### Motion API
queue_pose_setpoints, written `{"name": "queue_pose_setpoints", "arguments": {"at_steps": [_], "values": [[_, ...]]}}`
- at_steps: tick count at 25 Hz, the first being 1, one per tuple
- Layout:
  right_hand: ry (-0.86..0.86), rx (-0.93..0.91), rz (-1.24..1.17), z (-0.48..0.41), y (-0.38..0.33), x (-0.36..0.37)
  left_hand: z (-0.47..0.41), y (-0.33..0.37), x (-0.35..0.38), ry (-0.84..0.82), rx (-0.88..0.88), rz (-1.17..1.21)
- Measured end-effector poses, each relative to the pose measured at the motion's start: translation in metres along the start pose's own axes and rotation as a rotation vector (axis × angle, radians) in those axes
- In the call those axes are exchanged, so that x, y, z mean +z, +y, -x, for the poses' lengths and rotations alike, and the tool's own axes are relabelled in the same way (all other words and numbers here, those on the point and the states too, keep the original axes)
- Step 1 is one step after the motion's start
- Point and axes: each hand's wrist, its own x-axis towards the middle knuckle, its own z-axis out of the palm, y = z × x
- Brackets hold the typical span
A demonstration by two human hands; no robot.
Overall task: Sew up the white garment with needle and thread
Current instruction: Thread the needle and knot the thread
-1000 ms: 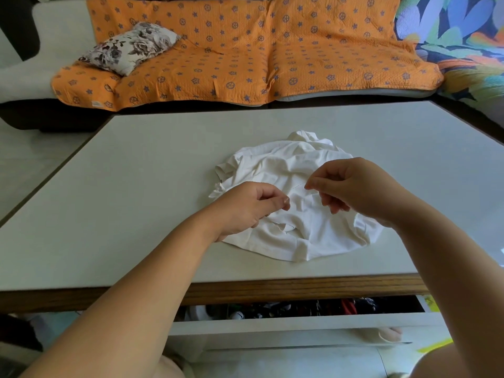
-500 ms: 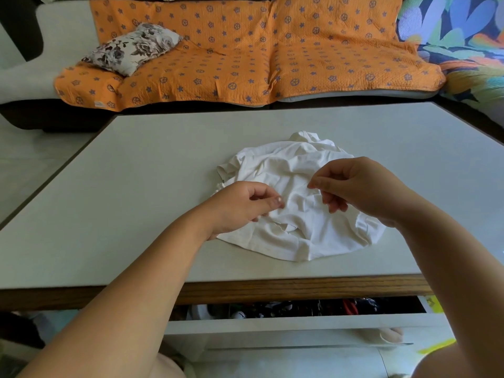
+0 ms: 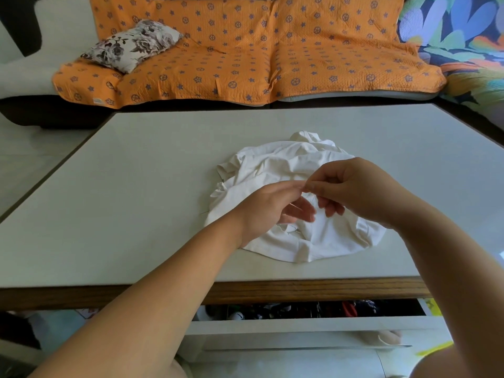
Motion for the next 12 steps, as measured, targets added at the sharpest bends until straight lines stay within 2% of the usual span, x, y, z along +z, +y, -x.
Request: {"name": "queue_pose_setpoints", "arguments": {"at_steps": [3, 12], "values": [[0.017, -0.003, 0.032, -0.0007, -0.0001, -0.0016, -0.0021, 0.0004, 0.0035, 0.007, -0.053, 0.033], [0.059, 0.004, 0.051, 0.0009, 0.002, -0.0013, -0.0013, 0.0032, 0.01, 0.11, -0.033, -0.251]]}}
